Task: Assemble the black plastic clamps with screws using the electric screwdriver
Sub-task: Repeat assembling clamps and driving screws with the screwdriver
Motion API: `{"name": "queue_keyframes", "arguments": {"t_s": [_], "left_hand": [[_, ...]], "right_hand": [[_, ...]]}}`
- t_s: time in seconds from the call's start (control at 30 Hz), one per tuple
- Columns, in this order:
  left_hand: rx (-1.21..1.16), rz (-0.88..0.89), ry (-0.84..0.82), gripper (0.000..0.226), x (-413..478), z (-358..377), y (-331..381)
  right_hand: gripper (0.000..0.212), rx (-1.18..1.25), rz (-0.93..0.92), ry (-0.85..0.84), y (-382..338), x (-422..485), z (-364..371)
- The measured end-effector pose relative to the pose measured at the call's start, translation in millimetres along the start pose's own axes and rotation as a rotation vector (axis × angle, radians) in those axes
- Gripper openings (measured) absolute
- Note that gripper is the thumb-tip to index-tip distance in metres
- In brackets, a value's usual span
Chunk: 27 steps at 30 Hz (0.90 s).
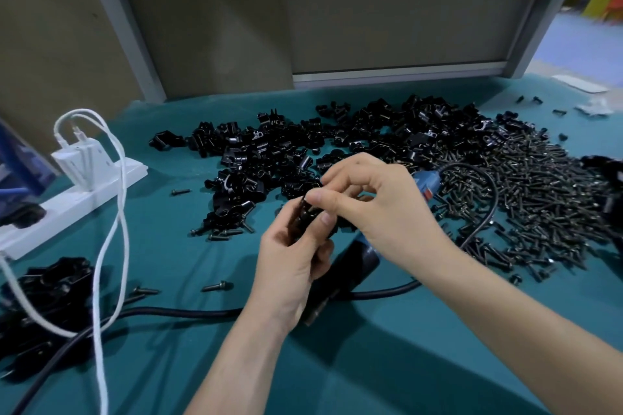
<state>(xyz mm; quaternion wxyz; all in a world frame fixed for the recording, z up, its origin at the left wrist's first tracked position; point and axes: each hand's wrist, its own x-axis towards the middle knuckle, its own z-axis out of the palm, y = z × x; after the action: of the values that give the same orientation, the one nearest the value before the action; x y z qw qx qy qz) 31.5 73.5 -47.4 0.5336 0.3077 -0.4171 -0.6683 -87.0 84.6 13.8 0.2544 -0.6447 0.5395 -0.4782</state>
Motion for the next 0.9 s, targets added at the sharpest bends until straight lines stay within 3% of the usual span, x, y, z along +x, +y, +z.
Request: {"name": "queue_keyframes", "arguments": {"t_s": [0.1,0.17,0.23,0.33,0.4,0.47,0.6,0.7,0.8,0.9], "left_hand": [[-0.092,0.008,0.016,0.022,2.3,-5.5,3.6],[-0.115,0.003,0.022,0.012,4.9,-11.3,6.0],[-0.114,-0.014,0.056,0.009,6.7,-16.2,4.3],[-0.128,-0.05,0.103,0.017,8.3,-17.6,-0.7],[-0.141,-0.061,0.124,0.023,9.5,-17.9,-3.7],[-0.146,-0.058,0.133,0.027,10.0,-18.5,-4.6],[-0.14,-0.056,0.125,0.03,9.4,-19.4,-3.5],[-0.133,-0.059,0.12,0.034,8.0,-20.2,-3.3],[-0.114,-0.054,0.115,0.038,8.7,-19.9,-3.7],[-0.113,-0.052,0.128,0.038,8.7,-19.9,-2.6]], "right_hand": [[0.019,-0.079,0.06,0.085,4.8,2.2,-27.1],[0.027,-0.263,0.223,0.165,23.1,6.3,-56.7],[0.037,-0.375,0.495,0.08,47.2,6.6,-77.9],[0.051,-0.204,0.767,-0.01,69.9,0.4,-74.1],[0.062,-0.125,0.804,0.063,77.7,1.3,-60.0],[0.066,-0.242,0.817,0.109,80.4,7.4,-45.5],[0.053,-0.309,0.902,0.211,78.4,15.4,-30.5],[0.042,0.054,0.834,0.332,72.2,11.5,-32.2],[0.023,0.535,0.609,0.487,55.1,18.8,-35.4],[0.017,1.031,0.393,0.585,32.8,33.5,-35.2]]}}
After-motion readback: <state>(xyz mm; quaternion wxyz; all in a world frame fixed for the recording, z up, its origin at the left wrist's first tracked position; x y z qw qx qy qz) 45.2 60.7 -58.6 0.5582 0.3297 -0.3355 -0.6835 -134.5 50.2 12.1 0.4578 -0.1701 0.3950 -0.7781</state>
